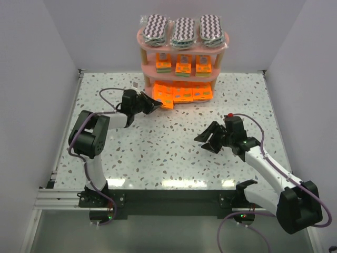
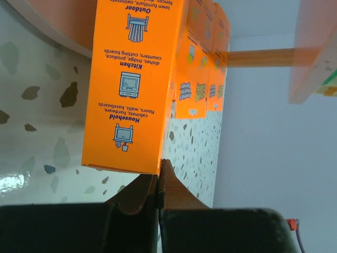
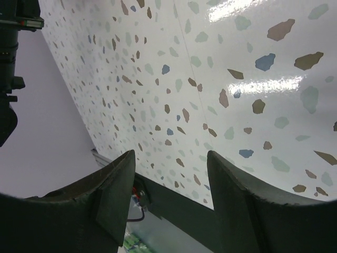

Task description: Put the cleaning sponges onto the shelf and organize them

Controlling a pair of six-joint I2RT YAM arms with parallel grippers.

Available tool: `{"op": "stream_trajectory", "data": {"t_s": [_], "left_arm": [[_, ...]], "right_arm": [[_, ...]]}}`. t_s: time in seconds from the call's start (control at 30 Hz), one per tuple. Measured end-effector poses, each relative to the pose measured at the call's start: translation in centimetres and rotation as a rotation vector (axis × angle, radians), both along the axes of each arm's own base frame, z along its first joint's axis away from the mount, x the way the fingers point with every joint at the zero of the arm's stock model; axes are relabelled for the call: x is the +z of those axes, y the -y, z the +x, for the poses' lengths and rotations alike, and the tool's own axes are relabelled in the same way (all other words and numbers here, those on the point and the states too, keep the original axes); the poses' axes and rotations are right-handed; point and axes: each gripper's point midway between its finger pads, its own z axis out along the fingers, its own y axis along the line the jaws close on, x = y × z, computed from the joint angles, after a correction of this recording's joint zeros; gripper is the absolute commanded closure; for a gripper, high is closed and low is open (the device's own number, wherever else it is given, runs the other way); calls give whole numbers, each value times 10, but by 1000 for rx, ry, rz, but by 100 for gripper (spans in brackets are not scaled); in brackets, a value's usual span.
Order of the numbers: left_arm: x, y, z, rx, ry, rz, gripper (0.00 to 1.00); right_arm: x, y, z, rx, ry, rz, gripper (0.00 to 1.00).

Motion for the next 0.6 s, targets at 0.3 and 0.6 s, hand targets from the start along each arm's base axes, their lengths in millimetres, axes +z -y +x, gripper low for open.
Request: {"op": "stream_trajectory", "data": {"t_s": [0.3, 0.6], "left_arm": [[-3, -2, 28, -14, 18, -36, 100], [-11, -6, 57, -38, 24, -131, 100]], "right_arm": [[-5, 7, 8, 1, -16, 19, 40], [-8, 10, 13, 6, -25, 39, 40]]}}
